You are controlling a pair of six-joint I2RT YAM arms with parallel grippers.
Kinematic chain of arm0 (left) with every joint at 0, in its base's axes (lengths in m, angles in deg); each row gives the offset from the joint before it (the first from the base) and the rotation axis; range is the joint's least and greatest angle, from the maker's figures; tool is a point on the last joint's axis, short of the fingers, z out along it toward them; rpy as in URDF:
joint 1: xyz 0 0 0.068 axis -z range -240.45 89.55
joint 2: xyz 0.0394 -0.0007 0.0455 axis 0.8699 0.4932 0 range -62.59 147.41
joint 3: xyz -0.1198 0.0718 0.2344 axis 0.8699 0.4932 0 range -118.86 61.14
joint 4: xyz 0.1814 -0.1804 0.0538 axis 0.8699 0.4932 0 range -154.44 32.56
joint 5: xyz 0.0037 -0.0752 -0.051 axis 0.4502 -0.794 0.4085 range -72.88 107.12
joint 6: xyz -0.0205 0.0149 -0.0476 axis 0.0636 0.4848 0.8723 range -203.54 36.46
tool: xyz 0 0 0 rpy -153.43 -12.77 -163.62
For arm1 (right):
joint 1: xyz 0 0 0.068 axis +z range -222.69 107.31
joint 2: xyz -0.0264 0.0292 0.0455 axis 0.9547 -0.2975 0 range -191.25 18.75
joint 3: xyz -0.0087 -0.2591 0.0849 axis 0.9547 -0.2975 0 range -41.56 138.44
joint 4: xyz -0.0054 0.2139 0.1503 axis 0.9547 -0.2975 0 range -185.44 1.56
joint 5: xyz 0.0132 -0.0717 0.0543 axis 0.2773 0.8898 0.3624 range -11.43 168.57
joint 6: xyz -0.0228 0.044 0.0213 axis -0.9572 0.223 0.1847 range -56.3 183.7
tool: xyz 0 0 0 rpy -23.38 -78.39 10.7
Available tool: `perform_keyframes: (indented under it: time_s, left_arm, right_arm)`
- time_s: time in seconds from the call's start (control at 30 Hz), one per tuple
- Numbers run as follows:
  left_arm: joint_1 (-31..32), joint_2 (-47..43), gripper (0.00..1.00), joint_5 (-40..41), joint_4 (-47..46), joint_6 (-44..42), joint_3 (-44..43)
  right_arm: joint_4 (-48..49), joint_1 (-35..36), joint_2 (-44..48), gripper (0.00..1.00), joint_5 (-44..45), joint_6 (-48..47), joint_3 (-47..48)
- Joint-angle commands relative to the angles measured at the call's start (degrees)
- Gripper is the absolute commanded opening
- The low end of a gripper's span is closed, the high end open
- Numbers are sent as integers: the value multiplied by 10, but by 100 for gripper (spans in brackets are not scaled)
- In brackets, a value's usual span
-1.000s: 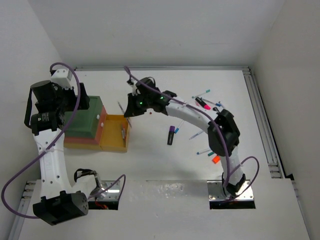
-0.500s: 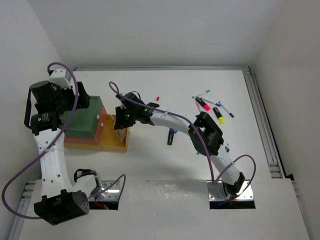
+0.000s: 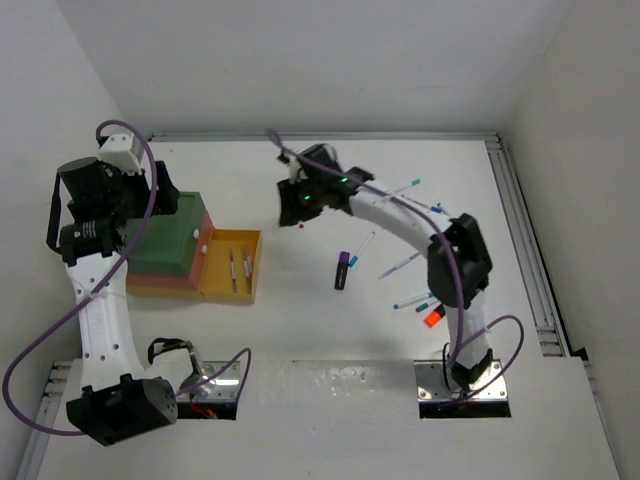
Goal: Sort the stationery into containers
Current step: Place the pen in the drawer, then pick up the pen from the center of the board.
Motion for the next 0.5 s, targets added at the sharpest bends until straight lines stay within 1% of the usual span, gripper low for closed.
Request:
perform_keyframes:
  time_s: [0.0, 0.03, 0.07, 0.1, 0.13, 0.17, 0.3, 0.47]
  left_arm:
    - [0, -6, 92, -10, -3, -36, -24]
    - [5, -8, 92, -9, -10, -37, -14]
    - [9, -9, 92, -7, -12, -37, -11]
    - [20, -8, 92, -3, -16, -35, -7]
    - [24, -7, 92, -2, -16, -31, -5]
    - [27, -2, 92, -2, -16, -31, -5]
    - [35, 3, 92, 8, -19, -28, -9]
    - [38, 5, 92, 13, -18, -25, -7]
  right_arm:
    - [-135, -83, 79, 41, 25, -185, -39]
    - [-147, -123, 98, 41, 37, -205, -52]
    - [-159, -140, 106, 41, 50, -242, -80]
    - [-166, -176, 115, 41, 73, -257, -91]
    - [-180, -194, 115, 40, 84, -265, -104]
    - [-188, -229, 115, 39, 96, -292, -109]
    - [-203, -299, 104, 36, 113, -327, -130]
    - [-201, -359, 60, 34, 118, -350, -130]
